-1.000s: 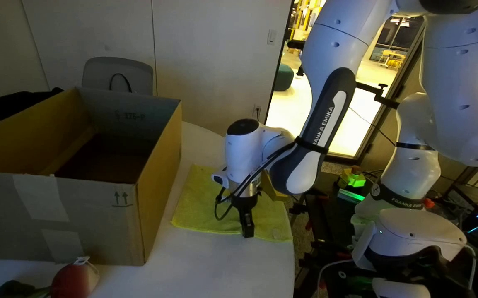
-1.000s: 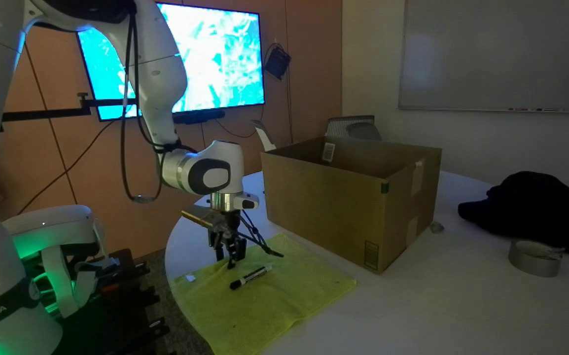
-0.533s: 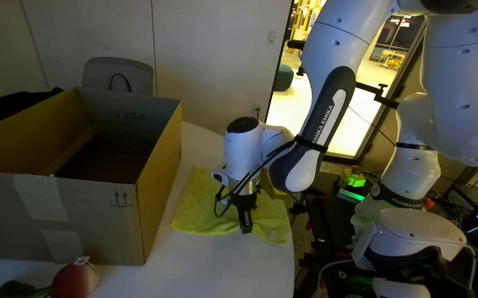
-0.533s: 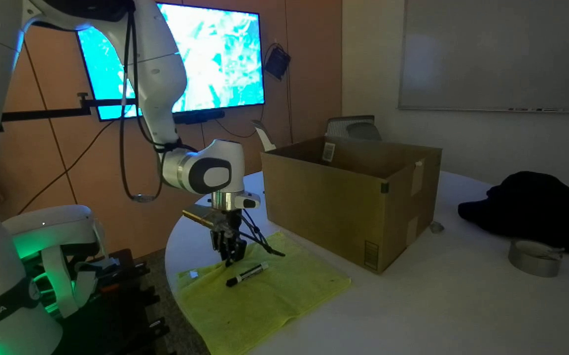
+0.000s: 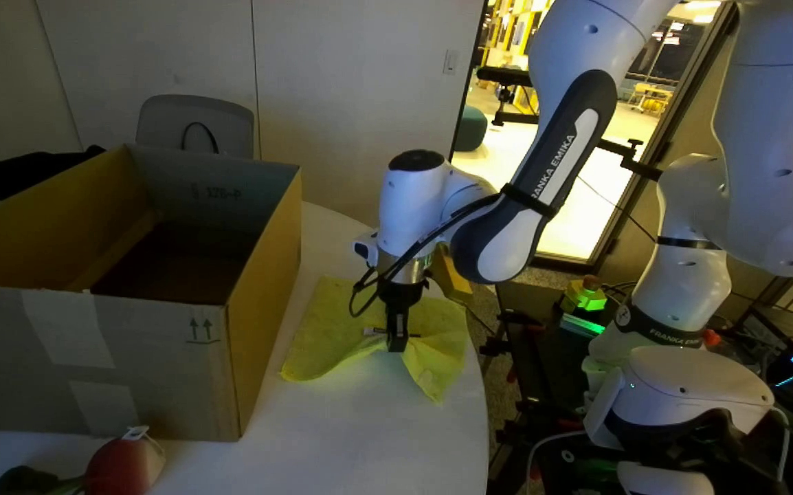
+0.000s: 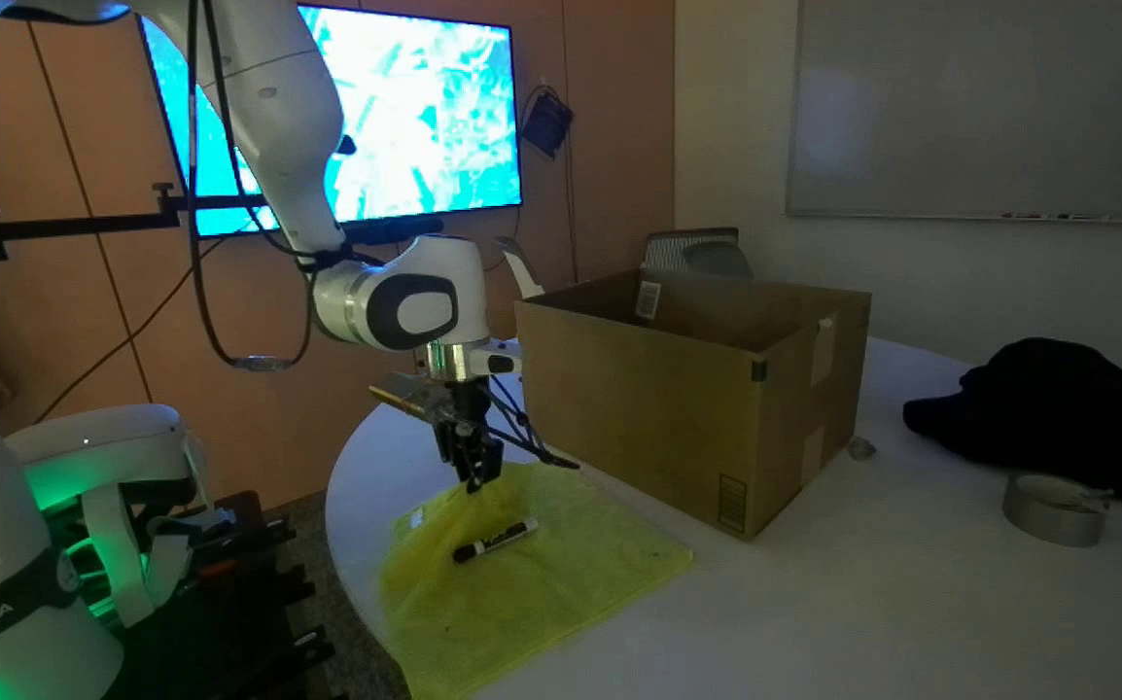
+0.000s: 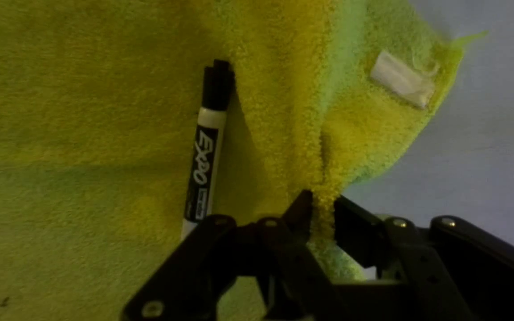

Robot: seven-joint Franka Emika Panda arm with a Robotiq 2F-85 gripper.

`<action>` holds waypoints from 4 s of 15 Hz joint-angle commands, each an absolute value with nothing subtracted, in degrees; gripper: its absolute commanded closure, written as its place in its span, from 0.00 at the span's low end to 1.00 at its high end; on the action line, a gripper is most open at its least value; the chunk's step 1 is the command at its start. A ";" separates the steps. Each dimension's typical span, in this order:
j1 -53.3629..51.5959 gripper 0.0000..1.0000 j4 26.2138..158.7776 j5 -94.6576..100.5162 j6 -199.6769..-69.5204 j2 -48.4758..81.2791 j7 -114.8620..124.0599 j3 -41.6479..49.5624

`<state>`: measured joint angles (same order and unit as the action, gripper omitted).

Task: Put the marker on the towel and wrap it, then put it in the box

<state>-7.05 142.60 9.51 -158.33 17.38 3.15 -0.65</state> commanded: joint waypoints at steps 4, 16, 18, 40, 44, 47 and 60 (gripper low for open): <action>-6.74 0.94 146.36 15.29 -160.90 10.92 15.65 8.37; -6.74 0.61 144.23 15.48 -157.56 16.62 34.79 17.51; -6.95 0.47 144.46 15.60 -157.18 16.66 36.01 17.50; -1.11 0.00 157.12 21.38 -159.27 11.22 8.90 9.98; -4.60 0.00 155.72 29.44 -160.42 14.04 18.19 12.48; -6.90 0.00 154.67 32.77 -160.85 16.40 23.74 14.13; -5.63 0.00 152.98 33.03 -172.34 25.61 26.05 15.69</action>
